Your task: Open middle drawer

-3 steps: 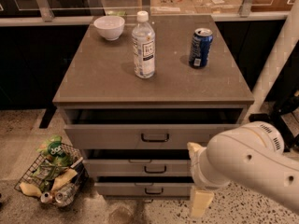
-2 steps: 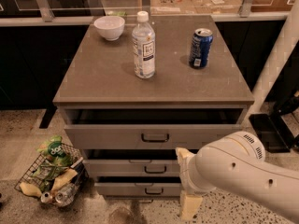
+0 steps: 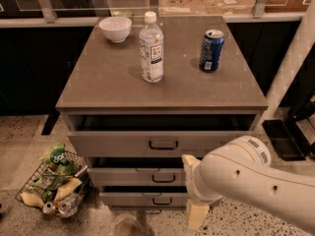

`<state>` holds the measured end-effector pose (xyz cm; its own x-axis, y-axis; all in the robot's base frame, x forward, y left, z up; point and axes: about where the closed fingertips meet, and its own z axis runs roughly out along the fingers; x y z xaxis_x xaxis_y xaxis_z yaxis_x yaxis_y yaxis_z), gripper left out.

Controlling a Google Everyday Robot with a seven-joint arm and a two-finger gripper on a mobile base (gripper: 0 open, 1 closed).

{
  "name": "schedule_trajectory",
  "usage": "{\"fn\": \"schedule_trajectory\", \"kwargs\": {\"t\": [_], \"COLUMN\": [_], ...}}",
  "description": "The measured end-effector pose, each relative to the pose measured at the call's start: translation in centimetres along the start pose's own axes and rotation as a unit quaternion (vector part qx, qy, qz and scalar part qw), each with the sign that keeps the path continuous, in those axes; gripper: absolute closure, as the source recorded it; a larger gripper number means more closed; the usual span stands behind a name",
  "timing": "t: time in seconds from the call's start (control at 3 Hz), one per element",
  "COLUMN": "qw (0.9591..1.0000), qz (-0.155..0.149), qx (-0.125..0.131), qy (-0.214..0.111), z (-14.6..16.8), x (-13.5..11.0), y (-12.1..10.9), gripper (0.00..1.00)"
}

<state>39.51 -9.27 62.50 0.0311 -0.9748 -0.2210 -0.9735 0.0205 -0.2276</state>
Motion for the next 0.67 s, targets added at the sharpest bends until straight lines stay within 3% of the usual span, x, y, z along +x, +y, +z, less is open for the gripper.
{"fn": "schedule_trajectory", "kwargs": {"t": [0.33, 0.67], "qw": [0.9994, 0.9959], "qz": [-0.018, -0.051], "qx": [-0.021, -0.047], "qy": [0.019, 0.057], "z": [4.1, 8.0], "x": [-0.2, 0.1], "y": [0.8, 3.1], "gripper": [0.0, 0.0]}}
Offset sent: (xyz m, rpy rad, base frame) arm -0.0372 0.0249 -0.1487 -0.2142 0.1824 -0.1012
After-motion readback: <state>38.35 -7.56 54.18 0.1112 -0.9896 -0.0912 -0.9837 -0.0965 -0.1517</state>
